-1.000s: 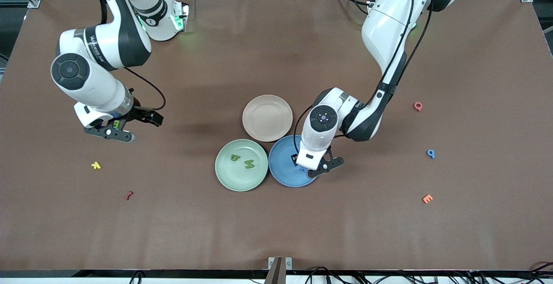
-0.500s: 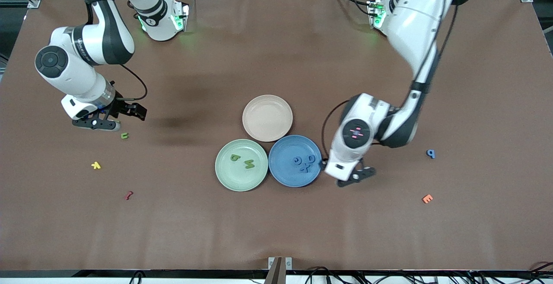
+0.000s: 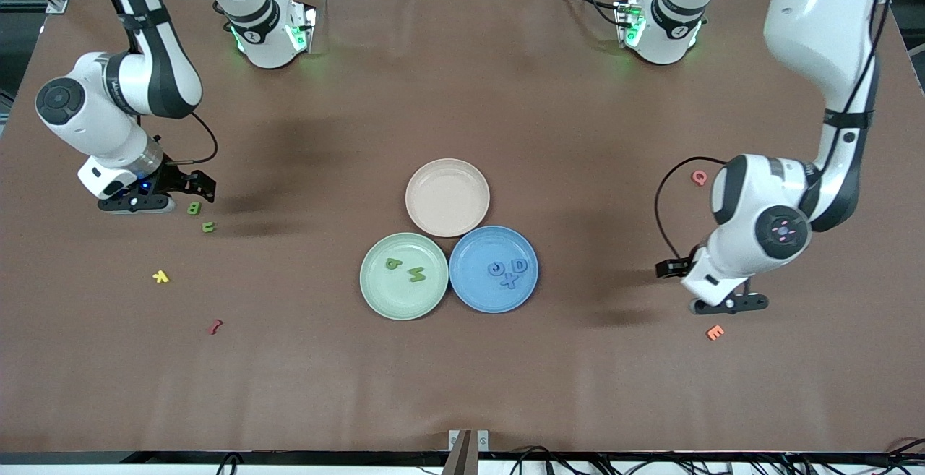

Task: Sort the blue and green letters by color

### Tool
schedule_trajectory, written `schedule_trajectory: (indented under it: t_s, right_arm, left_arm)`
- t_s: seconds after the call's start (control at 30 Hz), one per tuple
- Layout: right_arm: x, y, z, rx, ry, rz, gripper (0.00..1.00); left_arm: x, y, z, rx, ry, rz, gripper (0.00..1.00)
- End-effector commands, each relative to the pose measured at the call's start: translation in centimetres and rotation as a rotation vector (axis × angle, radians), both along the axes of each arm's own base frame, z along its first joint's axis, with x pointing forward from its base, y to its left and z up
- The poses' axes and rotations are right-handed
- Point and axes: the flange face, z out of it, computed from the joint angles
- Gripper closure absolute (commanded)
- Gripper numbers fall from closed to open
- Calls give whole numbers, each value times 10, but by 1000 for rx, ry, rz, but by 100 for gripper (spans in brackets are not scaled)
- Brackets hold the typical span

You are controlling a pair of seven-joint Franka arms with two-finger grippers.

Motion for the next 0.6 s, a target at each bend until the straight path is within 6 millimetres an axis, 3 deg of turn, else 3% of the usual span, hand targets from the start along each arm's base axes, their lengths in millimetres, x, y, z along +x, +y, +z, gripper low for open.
schedule_trajectory:
  t_s: [0.0,0.07,0.2,0.43,0.57]
  right_arm:
    - [3,-1,-18,-13,-9,37,0]
    - [5,-2,-23,-16,-17,51,2]
    - [6,-4,-38,-23,-24,66,6]
    - [9,-5,-57,-30,-37,69,19]
    - [10,-5,-63,-32,-40,72,23]
  left_arm:
    - [-44,38,-10,-9,-63,-104,0]
    - [-51,54,-18,-11,-65,-126,0]
    - [-56,64,-30,-11,-43,-174,0]
    - [-70,120,-50,-16,-50,-221,0]
    - [-80,135,-67,-21,-70,-217,0]
